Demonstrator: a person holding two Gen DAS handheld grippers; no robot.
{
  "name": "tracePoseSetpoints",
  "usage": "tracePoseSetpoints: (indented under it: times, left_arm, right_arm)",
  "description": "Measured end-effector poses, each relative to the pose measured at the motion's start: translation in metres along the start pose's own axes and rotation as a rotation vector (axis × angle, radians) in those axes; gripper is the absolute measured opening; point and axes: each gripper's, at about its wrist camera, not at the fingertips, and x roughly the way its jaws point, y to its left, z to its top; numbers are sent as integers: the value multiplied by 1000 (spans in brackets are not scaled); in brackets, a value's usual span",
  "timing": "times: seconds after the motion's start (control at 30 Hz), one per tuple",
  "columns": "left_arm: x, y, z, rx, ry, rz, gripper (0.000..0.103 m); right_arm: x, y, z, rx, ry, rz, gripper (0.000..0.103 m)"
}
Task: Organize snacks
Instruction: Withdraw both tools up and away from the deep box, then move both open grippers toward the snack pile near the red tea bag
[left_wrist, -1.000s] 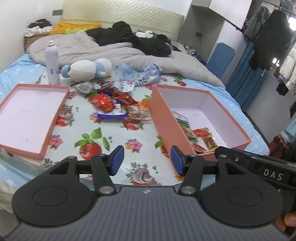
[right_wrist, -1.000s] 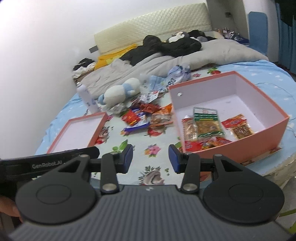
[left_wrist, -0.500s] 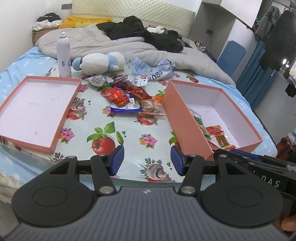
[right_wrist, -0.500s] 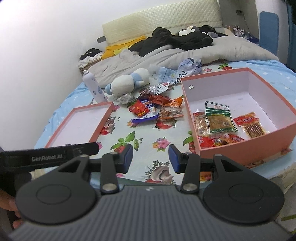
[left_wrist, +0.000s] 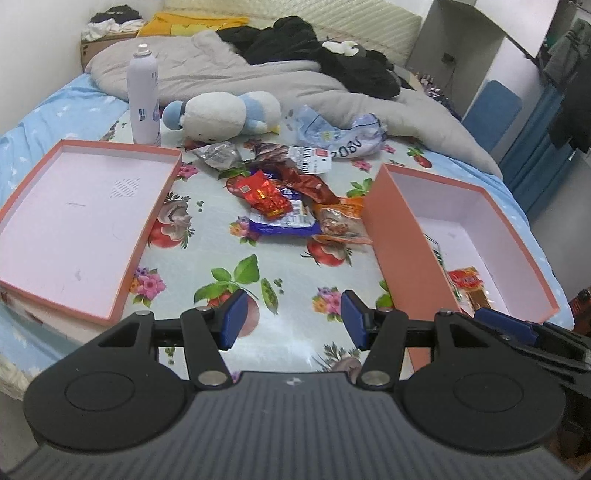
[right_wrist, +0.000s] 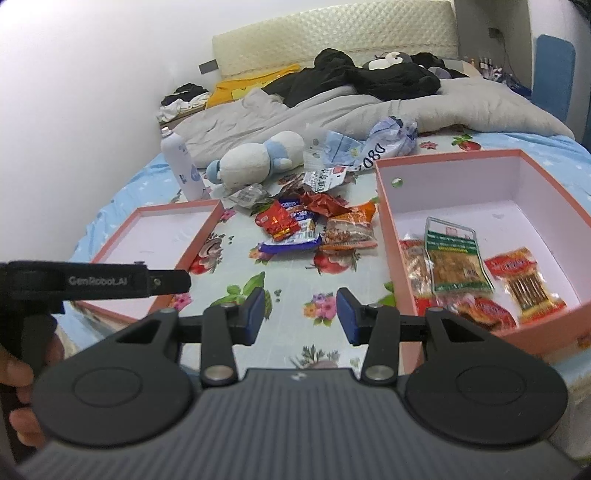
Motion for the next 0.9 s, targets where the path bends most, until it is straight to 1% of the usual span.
tracePoseSetpoints:
  times: [0.1,0.2,0.37,0.4,0.53,0.6,0.63,0.73,0.8,0.9]
  left_arm:
    - [18,6,13,-7,8,11,65]
    - [34,13,24,-6,15,20,65]
    - [66,30,43,-17,48,32,66]
    - [73,34,47,-17,57,32,66]
    - [101,48,61,4,87,32,66]
    - [117,55,68,3,106,33,66]
    - [124,58,71,6,112,35,66]
    - [147,64,83,9,112,41,68]
    - [161,66,90,6,111,45,79]
    - [186,65,102,19,106,43,80]
  right_arm:
    - [17,5,8,-29,5,3,46]
    - [37,6,15,-46,17,-4,46]
    - [72,9,26,-59,48,-1,46]
    - [78,11,28,-68,50,-3,51]
    - [103,17,34,-103,46,-9,63]
    - [118,18,36,-110,55,-14,81]
    - [124,18,36,-112,62,-16,84]
    - [146,17,36,-122,90,-23,84]
    - [161,16,36,-138,98,-28,84]
    - [184,15,34,-179,108,-51,84]
